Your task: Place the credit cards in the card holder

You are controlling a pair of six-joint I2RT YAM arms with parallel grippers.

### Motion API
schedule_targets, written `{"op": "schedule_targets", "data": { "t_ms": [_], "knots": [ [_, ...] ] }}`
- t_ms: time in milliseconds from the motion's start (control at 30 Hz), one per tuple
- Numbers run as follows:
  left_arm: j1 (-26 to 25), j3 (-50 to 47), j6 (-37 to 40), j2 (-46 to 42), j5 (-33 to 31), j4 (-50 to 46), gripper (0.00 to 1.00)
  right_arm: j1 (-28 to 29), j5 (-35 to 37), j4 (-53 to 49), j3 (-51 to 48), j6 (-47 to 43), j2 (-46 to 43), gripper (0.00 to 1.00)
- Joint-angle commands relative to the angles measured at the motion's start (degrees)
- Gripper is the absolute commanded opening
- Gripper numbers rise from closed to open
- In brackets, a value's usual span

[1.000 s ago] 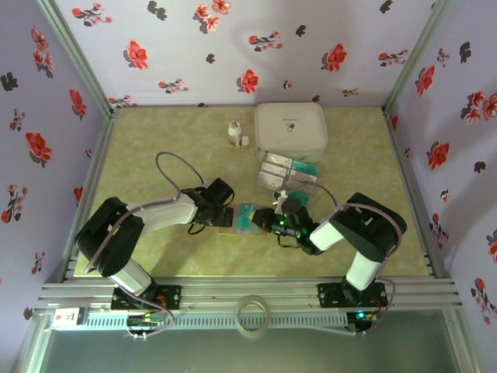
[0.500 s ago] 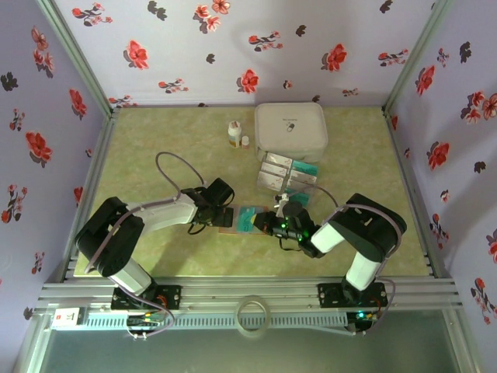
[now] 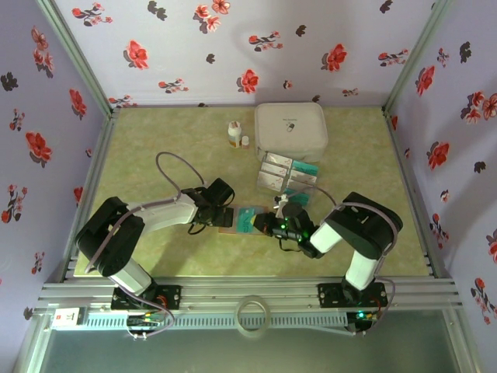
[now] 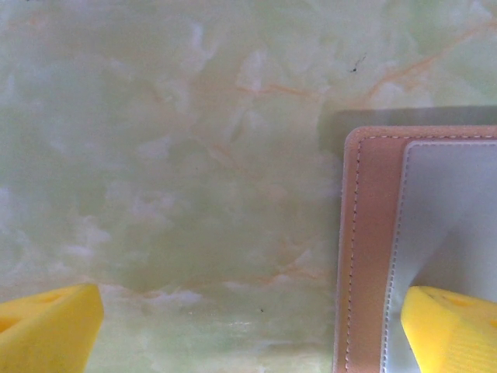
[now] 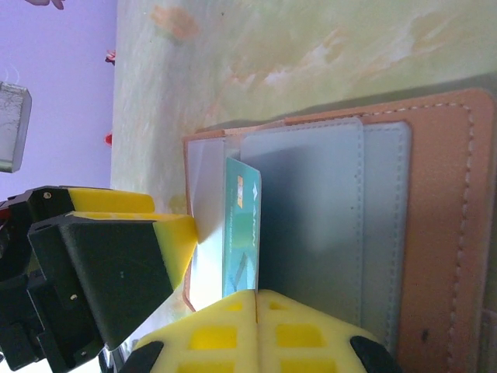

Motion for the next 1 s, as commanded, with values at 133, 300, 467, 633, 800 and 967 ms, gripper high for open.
{"op": "schedule_targets", "data": {
  "t_ms": [133, 300, 467, 633, 800, 967],
  "knots": [
    [-0.43, -1.39, -1.02, 1.99, -2.37, -1.64, 1.0, 0.61, -0.69, -0.3, 1.68, -0.01, 2.06, 0.0],
    [-0.61, -1.42, -1.22, 2.04, -2.33, -1.55, 1.0, 0.57, -0.87, -1.0, 2.45, -0.24, 2.63, 0.0],
    [-0.7, -1.38, -1.29, 1.82, -2.34, -1.62, 1.0, 0.61, -1.37, -1.47, 3.1, -0.21, 3.12, 0.05],
    [-0.61, 0.39, -1.67, 0.78, -2.35, -3.85, 1.0, 0.62, -0.52, -6.9, 3.41, -1.62, -0.55, 0.3],
    [0.92, 3.09, -1.32, -1.4, -2.23, -7.28, 1.0, 0.58, 0.99, -22.81, 7.04, -6.76, -8.12, 0.5],
    [3.64, 3.53, -0.46, -3.05, -1.95, -9.11, 1.0, 0.64, 2.32, -37.88, 12.83, -12.27, -13.26, 0.61]
  ]
}}
